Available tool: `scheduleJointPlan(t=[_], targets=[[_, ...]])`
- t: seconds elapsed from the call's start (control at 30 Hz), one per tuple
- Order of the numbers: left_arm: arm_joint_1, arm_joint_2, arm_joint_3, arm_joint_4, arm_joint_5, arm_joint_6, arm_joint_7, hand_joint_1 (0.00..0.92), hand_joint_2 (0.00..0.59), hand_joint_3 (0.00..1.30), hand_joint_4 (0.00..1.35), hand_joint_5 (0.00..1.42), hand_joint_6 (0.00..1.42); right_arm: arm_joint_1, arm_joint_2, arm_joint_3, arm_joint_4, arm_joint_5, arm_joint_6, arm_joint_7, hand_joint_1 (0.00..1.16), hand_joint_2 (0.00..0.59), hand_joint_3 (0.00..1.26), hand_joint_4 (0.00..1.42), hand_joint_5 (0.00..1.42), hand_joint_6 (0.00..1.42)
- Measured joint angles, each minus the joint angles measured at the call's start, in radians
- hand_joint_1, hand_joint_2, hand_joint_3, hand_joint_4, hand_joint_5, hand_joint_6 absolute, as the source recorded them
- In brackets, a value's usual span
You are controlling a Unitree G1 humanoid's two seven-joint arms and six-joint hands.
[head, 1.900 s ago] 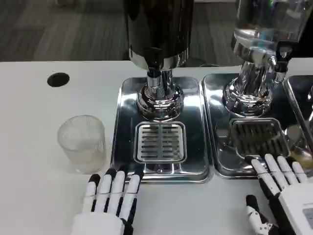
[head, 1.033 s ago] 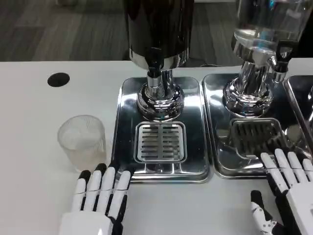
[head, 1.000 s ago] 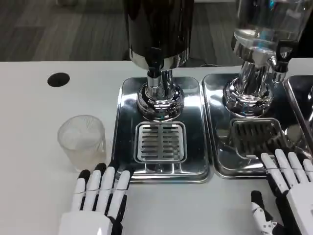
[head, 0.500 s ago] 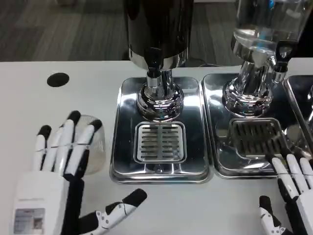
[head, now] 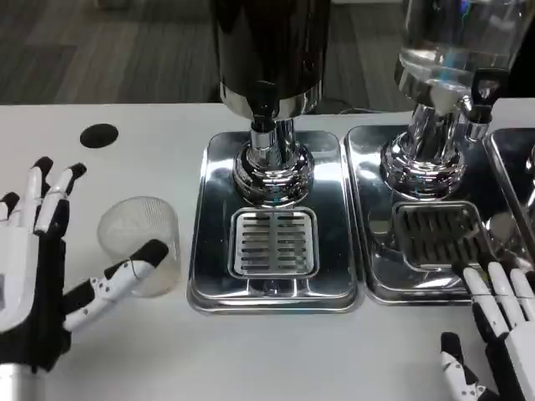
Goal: Grasp the cup under the faucet to collect the drink, then remove the cup.
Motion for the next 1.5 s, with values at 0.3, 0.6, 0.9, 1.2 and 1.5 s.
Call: scheduleJointPlan(t=[0.3, 0.6, 0.9, 1.2, 1.5], targets=[[-0.098, 0.006, -0.039, 0.042, 0.08, 0.187, -0.174, 0.0, 0.0, 0.02, 0.0, 0.1, 0.08, -0.002, -0.002, 0.0, 0.018, 0.005, -0.013, 0.005, 0.11, 0.468, 0.08, 0.0, 0.0, 0.0], [-0.182, 0.006, -0.07, 0.125, 0.104, 0.253, -0.201, 0.0, 0.004, 0.06, 0.0, 0.15, 0.13, -0.003, -0.009, -0.001, 0.032, 0.02, -0.028, 0.005, 0.11, 0.468, 0.08, 0.0, 0.0, 0.0], [-0.224, -0.028, -0.114, 0.177, 0.107, 0.254, -0.2, 0.0, 0.01, 0.11, 0.05, 0.26, 0.27, -0.003, -0.012, -0.002, 0.05, 0.038, -0.042, 0.005, 0.11, 0.458, 0.1, 0.0, 0.0, 0.0], [-0.241, -0.032, -0.131, 0.198, 0.107, 0.265, -0.199, 0.053, 0.036, 0.26, 0.22, 0.47, 0.53, -0.006, -0.014, -0.016, 0.076, 0.061, -0.065, 0.005, 0.1, 0.452, 0.11, 0.0, 0.0, 0.0], [-0.252, -0.031, -0.128, 0.196, 0.11, 0.302, -0.191, 0.181, 0.074, 0.53, 0.5, 0.84, 1.16, -0.021, -0.014, -0.018, 0.104, 0.072, -0.082, 0.005, 0.1, 0.451, 0.12, 0.0, 0.0, 0.0]])
